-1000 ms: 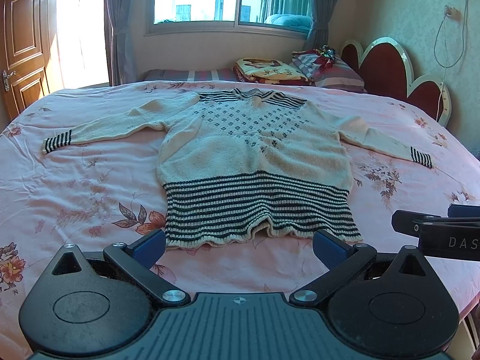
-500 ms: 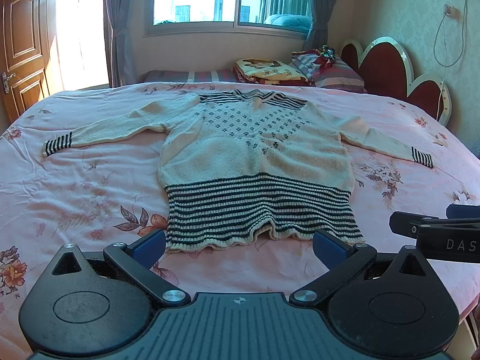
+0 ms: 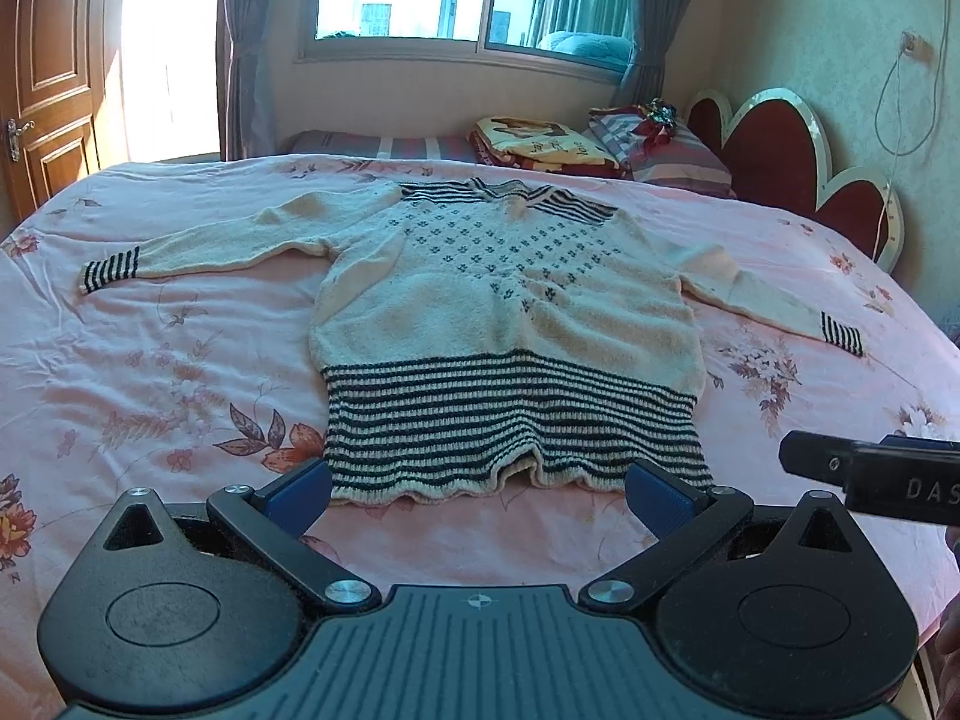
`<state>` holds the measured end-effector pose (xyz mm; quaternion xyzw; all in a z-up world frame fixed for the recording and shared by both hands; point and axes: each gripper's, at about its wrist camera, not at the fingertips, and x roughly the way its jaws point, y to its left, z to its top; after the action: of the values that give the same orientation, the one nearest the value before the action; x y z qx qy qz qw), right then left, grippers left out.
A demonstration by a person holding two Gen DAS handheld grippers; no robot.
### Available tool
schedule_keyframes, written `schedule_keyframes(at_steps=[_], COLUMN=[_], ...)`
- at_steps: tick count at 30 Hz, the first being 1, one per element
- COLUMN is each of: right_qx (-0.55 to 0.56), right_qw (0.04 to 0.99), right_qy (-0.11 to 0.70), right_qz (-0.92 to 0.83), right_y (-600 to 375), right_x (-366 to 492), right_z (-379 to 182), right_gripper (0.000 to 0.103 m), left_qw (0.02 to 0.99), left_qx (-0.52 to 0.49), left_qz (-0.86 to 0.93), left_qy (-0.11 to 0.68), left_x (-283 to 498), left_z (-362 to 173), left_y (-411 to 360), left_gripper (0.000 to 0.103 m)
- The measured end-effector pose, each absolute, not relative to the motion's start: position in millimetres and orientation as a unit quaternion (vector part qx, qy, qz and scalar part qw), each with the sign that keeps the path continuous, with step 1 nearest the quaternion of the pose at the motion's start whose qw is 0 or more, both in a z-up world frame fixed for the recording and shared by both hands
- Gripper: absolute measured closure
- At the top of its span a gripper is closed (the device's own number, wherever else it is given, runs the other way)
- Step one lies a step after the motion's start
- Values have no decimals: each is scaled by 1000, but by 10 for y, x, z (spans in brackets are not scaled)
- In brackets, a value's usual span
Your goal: Fold small clothes
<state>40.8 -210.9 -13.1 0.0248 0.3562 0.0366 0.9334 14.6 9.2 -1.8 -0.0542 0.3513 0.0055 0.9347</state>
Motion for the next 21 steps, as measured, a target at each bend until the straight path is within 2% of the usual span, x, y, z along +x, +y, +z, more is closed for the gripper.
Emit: schedule_keyframes(at_steps=[3, 8, 12, 15, 18, 19, 20, 21], right_qx=[58, 111, 163, 187, 194, 198, 204, 208], right_qw=[940, 946, 935, 927, 924, 922, 919, 915], right_qy=[335, 302, 298, 297, 296, 298, 304, 310], right_qz=[23, -49, -104, -131, -145, -146, -148, -151], right_y=[-2387, -3122, -3733, -4065, -4248, -4293, -4354, -4396], right_x=[539, 1039, 1599, 1982, 2279, 2351, 2459, 2543], right_z=[-99, -95, -201, -281, -366, -402, -450, -502], right_gripper=[1, 3, 3, 5, 12, 23, 38, 43], left_qw=[931, 930, 935, 920, 910, 909, 908, 905], left_qx=[-31, -82, -63, -72, -96, -92, -85, -81], left_qz=[-2, -2, 27, 27, 22, 25, 27, 27], left_qy=[363, 359, 349, 384, 403, 406, 410, 416], left_x=[329, 855, 1327, 1672, 1942, 2025, 2107, 2190], left_z=[-88, -144, -191, -267, -366, -396, -429, -465], left_y=[22, 143, 111, 62, -3, -43, -86, -124], left_gripper=[0, 0, 0, 0, 0, 0, 0, 0])
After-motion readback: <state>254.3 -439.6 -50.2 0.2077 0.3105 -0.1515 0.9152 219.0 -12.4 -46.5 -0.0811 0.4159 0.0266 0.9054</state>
